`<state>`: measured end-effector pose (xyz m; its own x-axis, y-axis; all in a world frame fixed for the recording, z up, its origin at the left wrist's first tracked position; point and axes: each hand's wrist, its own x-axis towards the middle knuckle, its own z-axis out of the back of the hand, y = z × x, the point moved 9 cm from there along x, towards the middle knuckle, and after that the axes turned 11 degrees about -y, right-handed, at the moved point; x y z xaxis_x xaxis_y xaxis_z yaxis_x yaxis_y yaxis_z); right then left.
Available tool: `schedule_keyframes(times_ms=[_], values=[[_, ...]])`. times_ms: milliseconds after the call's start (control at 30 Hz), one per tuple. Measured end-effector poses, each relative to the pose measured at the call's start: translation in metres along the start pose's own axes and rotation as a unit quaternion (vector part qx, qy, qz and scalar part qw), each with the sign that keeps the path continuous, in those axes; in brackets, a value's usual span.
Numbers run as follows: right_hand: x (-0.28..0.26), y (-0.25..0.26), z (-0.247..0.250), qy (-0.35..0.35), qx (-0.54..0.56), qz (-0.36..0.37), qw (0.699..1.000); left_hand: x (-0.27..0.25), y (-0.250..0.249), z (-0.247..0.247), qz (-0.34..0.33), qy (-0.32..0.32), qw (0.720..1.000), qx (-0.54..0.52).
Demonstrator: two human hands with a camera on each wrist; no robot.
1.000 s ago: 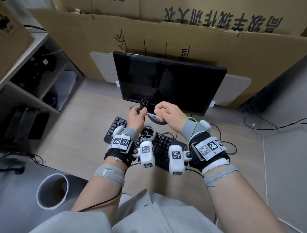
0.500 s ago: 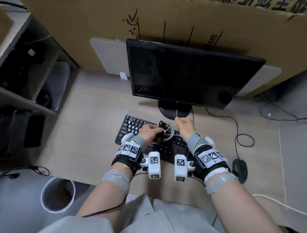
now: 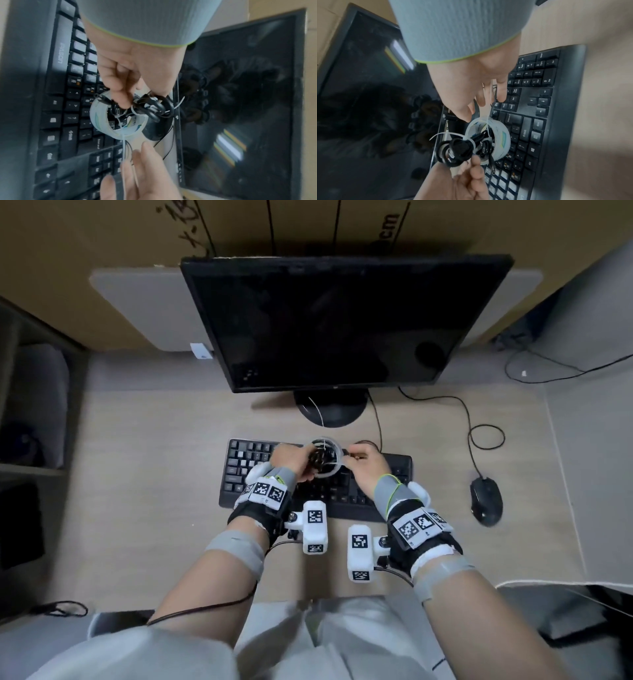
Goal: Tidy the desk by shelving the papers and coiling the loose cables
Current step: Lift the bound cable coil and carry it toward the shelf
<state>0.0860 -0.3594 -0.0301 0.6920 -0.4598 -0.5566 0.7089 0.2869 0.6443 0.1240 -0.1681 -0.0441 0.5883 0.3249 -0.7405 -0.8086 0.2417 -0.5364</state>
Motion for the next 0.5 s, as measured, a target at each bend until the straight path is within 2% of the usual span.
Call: schedule_keyframes(times_ms=[100,133,233,300,400,500], values=[[0.002,-0.007,-0.012,0.024,-0.005,-0.005,1.000,0.004,0.001,0.005,-0.036,-0.051,0.987,0.150],[0.001,-0.009,-0.016,0.034,0.005,-0.016,0.999,0.005,0.006,0.006,-0.027,-0.055,0.986,0.153],[0.002,-0.013,-0.025,0.063,0.051,-0.055,0.995,0.001,0.022,0.003,0.028,-0.031,0.998,0.041],[0.001,-0.013,-0.028,0.102,0.081,-0.075,0.989,-0.002,0.028,-0.009,0.052,0.019,0.998,-0.021],[-0.001,-0.006,-0.033,0.163,0.086,-0.049,0.982,-0.003,0.029,-0.016,0.053,0.059,0.995,-0.061],[0.001,-0.004,-0.035,0.181,0.092,-0.035,0.979,-0.006,0.027,-0.018,0.056,0.073,0.992,-0.084]])
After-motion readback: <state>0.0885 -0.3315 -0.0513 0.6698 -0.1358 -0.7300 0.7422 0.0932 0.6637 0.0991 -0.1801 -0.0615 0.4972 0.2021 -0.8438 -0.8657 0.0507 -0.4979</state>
